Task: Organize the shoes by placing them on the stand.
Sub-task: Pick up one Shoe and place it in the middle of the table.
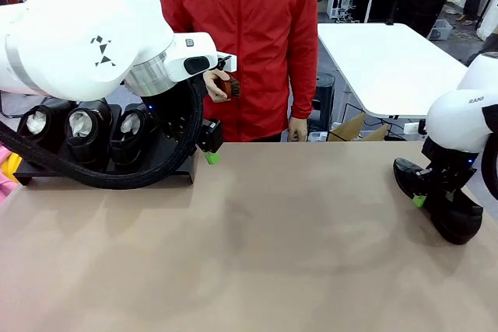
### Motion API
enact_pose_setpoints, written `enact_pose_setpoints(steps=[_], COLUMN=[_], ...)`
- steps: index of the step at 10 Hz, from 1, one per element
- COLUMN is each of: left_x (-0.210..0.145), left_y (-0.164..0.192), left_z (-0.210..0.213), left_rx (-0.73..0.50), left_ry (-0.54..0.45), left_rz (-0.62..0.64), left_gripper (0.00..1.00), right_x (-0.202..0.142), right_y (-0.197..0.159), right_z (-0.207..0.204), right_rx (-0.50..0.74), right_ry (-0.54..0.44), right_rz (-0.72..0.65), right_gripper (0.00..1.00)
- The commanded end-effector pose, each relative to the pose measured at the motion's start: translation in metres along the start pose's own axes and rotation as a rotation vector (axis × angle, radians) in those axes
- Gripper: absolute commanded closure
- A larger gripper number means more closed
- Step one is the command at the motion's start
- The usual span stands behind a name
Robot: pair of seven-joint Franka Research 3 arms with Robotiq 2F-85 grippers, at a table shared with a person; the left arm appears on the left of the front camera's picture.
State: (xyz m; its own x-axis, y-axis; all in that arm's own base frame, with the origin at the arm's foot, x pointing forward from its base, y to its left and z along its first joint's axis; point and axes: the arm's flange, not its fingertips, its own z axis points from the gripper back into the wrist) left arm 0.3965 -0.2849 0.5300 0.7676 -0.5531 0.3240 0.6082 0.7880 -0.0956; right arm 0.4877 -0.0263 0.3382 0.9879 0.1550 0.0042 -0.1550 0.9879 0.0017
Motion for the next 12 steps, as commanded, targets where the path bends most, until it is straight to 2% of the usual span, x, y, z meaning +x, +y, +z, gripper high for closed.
enact_pose_setpoints(steps=[1,7,8,9,10,12], left_x=[-0.001,-0.001,-0.001,-0.001,-0.001,-0.001], left_y=[0.001,0.001,0.001,0.001,0.001,0.001], left_z=[0.002,0.002,0.002,0.002,0.002,0.002], left_rx=[0.002,0.002,0.002,0.002,0.002,0.002], left_ry=[-0.006,-0.006,-0.006,-0.006,-0.006,-0.006], left_rz=[0.008,0.008,0.008,0.008,0.008,0.008], left_gripper=[0.45,0.45,0.45,0.45,0.45,0.45], right_x=[-0.002,-0.007,-0.008,-0.013,-0.024,-0.040], right_y=[-0.004,-0.014,-0.011,-0.003,0.013,0.067], right_z=[-0.005,-0.008,0.002,0.022,0.056,0.107], right_rx=[-0.022,-0.033,-0.025,-0.029,-0.056,0.069], right_ry=[-0.032,-0.021,-0.033,-0.055,-0.130,-0.227], right_rz=[0.019,-0.012,-0.080,-0.167,-0.235,-0.253], right_gripper=[1.00,1.00,1.00,1.00,1.00,1.00])
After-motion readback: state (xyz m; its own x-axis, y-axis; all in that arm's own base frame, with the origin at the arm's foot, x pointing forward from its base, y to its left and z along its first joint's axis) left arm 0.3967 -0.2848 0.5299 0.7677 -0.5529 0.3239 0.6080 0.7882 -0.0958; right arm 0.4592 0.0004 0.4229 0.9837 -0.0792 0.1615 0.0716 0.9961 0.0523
